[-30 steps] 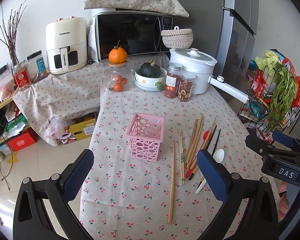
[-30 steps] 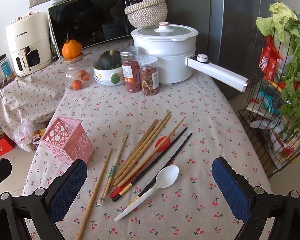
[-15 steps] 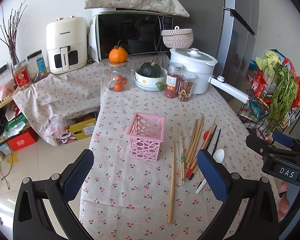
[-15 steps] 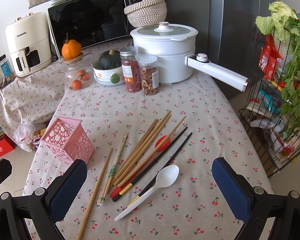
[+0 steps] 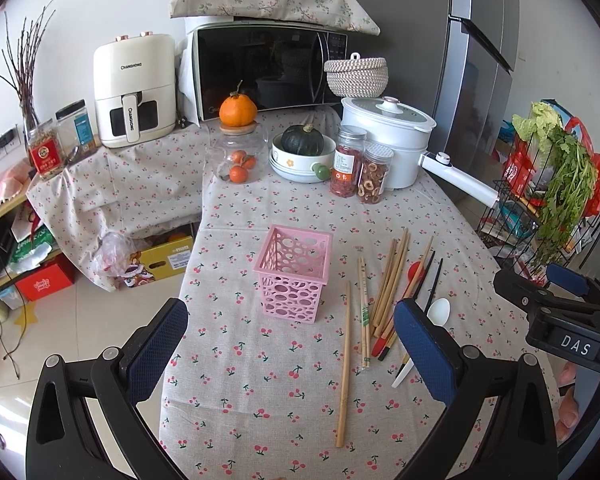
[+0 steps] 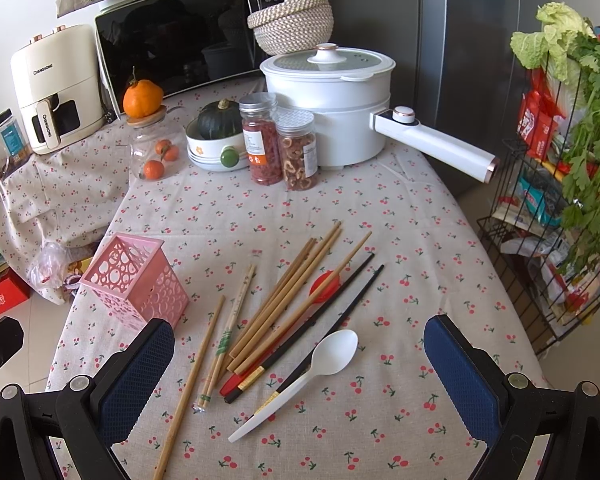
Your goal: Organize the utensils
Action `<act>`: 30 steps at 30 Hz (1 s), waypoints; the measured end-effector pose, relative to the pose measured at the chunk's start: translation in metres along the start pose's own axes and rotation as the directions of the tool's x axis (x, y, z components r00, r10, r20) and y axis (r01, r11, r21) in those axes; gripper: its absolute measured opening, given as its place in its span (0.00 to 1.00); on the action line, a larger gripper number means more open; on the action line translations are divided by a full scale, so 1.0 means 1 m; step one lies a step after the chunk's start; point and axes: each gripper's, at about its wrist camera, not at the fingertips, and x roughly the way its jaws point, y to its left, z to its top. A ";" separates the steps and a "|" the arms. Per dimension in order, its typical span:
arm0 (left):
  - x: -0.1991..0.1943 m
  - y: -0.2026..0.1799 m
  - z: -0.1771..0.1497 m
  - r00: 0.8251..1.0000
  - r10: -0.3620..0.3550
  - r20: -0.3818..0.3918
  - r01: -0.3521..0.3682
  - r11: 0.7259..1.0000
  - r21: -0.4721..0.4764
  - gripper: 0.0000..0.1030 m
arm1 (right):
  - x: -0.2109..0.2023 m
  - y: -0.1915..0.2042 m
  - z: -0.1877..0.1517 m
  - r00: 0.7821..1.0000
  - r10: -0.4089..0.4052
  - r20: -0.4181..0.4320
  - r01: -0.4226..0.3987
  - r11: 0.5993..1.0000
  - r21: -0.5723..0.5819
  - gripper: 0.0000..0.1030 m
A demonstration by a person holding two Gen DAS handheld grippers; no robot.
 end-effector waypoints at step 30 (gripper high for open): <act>0.035 -0.045 0.010 0.994 -0.058 -0.090 0.069 0.990 0.123 1.00 | 0.029 -0.045 0.009 0.994 -0.034 -0.105 0.044 0.995 0.094 1.00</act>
